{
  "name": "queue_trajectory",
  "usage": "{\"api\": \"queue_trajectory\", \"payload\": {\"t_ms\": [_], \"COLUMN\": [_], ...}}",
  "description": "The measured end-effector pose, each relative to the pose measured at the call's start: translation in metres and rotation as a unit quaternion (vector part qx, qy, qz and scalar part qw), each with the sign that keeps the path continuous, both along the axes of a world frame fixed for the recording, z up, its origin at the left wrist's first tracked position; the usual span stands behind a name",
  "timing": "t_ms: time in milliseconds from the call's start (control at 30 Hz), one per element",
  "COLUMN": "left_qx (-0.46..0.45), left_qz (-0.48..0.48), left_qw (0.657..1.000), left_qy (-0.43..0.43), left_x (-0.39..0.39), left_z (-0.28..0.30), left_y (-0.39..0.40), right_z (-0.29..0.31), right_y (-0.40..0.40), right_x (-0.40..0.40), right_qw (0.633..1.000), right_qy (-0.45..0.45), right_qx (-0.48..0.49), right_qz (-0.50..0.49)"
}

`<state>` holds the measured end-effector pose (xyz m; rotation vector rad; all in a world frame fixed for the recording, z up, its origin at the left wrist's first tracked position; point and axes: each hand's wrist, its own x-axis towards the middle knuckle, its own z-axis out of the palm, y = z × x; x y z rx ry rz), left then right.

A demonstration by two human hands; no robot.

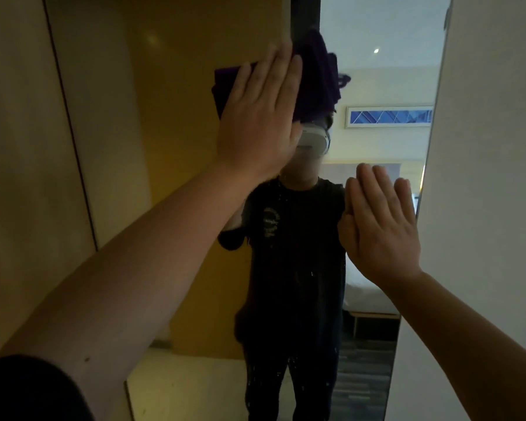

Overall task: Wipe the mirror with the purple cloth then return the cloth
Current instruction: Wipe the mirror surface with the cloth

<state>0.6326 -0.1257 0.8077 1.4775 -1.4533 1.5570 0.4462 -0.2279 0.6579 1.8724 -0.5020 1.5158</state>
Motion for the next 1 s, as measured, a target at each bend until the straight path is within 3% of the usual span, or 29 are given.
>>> {"api": "queue_trajectory", "payload": {"t_ms": [167,333,433,533,600,700,867,1000], "left_qx": [0.055,0.132,0.179,0.197,0.193,0.14,0.015,-0.031], "left_qz": [-0.018,0.025,0.037,0.041,0.026,-0.012,-0.097,-0.087], "left_qw": [0.998,0.991,0.983,0.979,0.981,0.989,0.986,0.989], "left_qy": [-0.019,-0.014,-0.023,-0.008,-0.004,0.038,0.138,0.12], "left_x": [0.009,0.015,0.012,0.006,0.005,0.004,-0.011,-0.035], "left_z": [-0.143,-0.295,-0.354,-0.378,-0.369,-0.308,-0.123,0.014], "left_y": [0.015,0.024,0.032,0.041,0.043,0.039,0.017,-0.003], "right_z": [-0.002,0.0,0.0,0.002,0.001,-0.005,-0.01,-0.01], "right_y": [-0.004,-0.007,-0.006,-0.002,-0.001,0.0,0.0,-0.006], "right_x": [-0.001,0.001,-0.001,-0.004,-0.009,-0.022,-0.026,-0.025], "right_qw": [1.0,1.0,1.0,1.0,0.999,0.999,0.998,0.999], "right_qy": [0.002,-0.019,-0.011,0.006,0.022,0.026,0.034,0.022], "right_qx": [-0.004,-0.01,-0.003,0.016,0.027,0.04,0.054,0.036], "right_qz": [0.002,-0.012,-0.006,-0.001,0.005,-0.004,-0.001,0.028]}}
